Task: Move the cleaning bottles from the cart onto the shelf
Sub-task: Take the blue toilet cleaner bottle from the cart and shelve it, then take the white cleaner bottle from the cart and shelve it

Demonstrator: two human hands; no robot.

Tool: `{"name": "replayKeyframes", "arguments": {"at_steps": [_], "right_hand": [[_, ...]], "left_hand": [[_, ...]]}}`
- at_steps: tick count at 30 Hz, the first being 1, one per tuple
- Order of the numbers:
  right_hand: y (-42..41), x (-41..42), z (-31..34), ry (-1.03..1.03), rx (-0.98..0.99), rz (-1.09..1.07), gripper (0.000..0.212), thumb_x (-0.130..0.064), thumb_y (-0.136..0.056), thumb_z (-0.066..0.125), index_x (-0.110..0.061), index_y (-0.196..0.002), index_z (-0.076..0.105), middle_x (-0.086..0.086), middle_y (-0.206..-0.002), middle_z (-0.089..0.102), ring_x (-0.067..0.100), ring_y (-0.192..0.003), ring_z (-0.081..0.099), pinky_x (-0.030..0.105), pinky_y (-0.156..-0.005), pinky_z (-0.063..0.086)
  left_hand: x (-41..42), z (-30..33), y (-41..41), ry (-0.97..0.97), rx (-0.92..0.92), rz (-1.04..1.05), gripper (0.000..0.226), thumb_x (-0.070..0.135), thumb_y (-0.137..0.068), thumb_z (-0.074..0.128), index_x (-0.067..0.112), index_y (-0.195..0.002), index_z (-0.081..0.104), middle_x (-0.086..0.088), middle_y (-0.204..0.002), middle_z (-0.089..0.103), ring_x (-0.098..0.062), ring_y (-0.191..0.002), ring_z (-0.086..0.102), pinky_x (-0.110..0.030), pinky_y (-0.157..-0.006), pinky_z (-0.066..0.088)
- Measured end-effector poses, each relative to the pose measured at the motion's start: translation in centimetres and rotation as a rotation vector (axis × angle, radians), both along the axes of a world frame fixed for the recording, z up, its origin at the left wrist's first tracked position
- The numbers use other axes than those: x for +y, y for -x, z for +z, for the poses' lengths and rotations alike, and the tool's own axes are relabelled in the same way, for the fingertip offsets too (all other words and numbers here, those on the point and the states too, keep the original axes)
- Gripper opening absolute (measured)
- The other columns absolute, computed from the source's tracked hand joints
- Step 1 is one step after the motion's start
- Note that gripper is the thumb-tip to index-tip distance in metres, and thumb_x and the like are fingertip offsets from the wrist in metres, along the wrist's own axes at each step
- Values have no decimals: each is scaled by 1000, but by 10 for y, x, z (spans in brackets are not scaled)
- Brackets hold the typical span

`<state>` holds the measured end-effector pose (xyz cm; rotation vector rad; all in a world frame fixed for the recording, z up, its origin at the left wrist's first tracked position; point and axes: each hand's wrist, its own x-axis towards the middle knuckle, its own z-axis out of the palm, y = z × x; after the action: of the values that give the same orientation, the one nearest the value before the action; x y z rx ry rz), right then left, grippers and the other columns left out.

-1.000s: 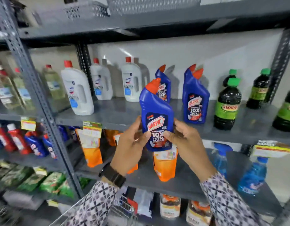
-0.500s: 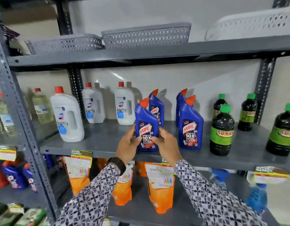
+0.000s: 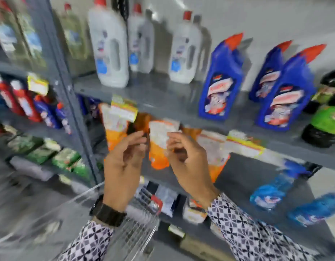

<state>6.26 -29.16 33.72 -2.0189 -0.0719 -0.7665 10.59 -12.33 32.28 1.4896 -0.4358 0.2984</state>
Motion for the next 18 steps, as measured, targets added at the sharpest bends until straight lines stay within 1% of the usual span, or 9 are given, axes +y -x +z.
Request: {"name": "replayKeyframes", "arguments": {"at_steps": [3,5,7,9,11,14,16,17,18], "right_hand": [[-25,57,-68,62,224,166,36,-5,-89,73,-12,-124,70,8,-108,75,12,-91,73,14,-77,57],[-40,86,-115,36,391,246,35,-9,-85,70,-12,-120,73,9,-105,77,16,-89,75,21,-78,59],[-55,113,-169,49,578,290,34,-17,-84,70,-12,-117,74,8,-104,79,19,-92,77,31,-83,61],[-70,142,-227,114,785,350,31,-16,-85,75,-10,-115,74,8,-103,79,22,-94,76,36,-85,59],[-80,171,-287,202,984,428,33,-15,-87,76,-11,-119,73,7,-105,79,23,-95,74,34,-85,58],[-87,208,-362,326,1228,567,39,-19,-90,71,-14,-129,68,4,-121,75,22,-107,72,31,-88,58],[-92,233,-415,384,1354,618,43,-21,-88,70,-14,-131,68,5,-128,74,26,-114,71,33,-94,57],[-93,244,-441,417,1413,637,42,-22,-88,69,-14,-129,68,7,-129,73,27,-114,71,32,-92,57],[-94,253,-462,460,1468,648,38,-22,-89,67,-13,-126,69,9,-128,73,28,-112,71,31,-88,57]], "left_hand": [[56,-83,-6,92,267,104,25,13,-94,64,7,-118,71,-11,-106,78,-29,-96,73,-43,-83,59],[90,-141,-10,173,458,156,18,-3,-94,61,2,-108,71,3,-83,79,-14,-75,70,-34,-73,56],[129,-202,-14,213,704,217,25,-10,-90,60,12,-89,71,8,-64,73,-4,-56,64,-25,-60,51],[174,-265,-15,303,918,293,21,-2,-76,68,18,-79,68,4,-66,69,-13,-56,62,-19,-48,49],[215,-328,-6,278,1102,388,22,5,-73,68,17,-91,65,0,-69,66,-19,-66,60,-19,-48,51],[250,-404,6,101,1350,514,32,8,-83,64,3,-115,66,-9,-66,65,-14,-51,62,-14,-44,45],[263,-455,14,28,1478,491,16,10,-90,62,7,-103,69,-20,-86,68,-15,-74,66,-18,-47,49],[267,-477,20,-55,1525,433,8,12,-93,61,15,-93,68,-21,-96,69,-24,-92,67,-23,-61,58],[269,-496,23,-147,1560,372,14,14,-99,56,19,-92,66,-21,-107,68,-32,-109,67,-30,-80,61]]}}
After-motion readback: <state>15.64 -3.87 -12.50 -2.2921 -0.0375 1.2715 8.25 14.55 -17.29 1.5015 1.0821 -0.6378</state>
